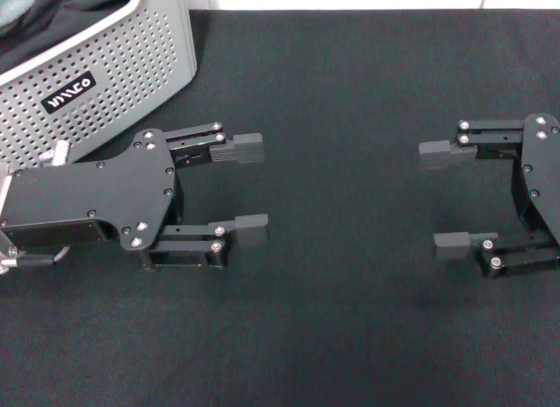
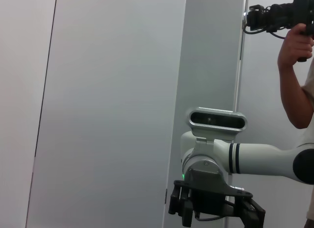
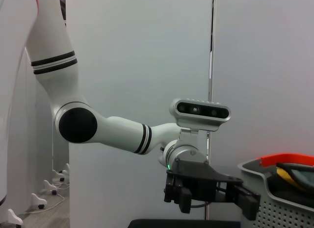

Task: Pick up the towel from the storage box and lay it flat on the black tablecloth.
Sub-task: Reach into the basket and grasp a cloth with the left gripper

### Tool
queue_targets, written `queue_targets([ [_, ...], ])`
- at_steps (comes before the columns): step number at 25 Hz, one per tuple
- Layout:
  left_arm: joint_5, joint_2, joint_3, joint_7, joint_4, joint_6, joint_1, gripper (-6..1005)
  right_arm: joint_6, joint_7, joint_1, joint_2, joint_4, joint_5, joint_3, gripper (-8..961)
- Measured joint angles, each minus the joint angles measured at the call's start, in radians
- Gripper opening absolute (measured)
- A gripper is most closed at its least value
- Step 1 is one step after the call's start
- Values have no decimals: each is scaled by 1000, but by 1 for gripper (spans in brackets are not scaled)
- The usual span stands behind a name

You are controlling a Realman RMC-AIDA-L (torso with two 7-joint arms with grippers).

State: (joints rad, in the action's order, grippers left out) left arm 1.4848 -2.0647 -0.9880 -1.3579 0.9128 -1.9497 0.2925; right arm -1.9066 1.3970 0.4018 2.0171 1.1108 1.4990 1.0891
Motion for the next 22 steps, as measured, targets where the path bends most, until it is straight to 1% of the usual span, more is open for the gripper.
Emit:
queue_targets([
  [10, -6, 0, 1, 1, -3, 0, -1, 776, 3, -6, 0, 0, -10, -7, 0, 717],
  [12, -6, -1, 22, 2, -9, 3, -3, 774, 5, -7, 0, 0, -18, -8, -7, 717],
  [14, -6, -9, 79, 5, -22, 8, -4, 772, 7, -10, 0, 2, -26, -9, -23, 716],
  [16, -4, -21, 188, 14, -51, 13, -8, 770, 9, -13, -1, 4, -40, -14, -48, 715],
  [17, -8, -24, 231, 22, -67, 15, -10, 769, 10, -13, -2, 5, -52, -20, -61, 715],
  [20, -39, -27, 397, 42, -142, 23, -20, 766, 10, -24, -14, 3, -90, -44, -98, 714],
  [22, -45, -26, 484, 35, -162, 24, -26, 764, 7, -38, -22, 2, -115, -52, -123, 713],
])
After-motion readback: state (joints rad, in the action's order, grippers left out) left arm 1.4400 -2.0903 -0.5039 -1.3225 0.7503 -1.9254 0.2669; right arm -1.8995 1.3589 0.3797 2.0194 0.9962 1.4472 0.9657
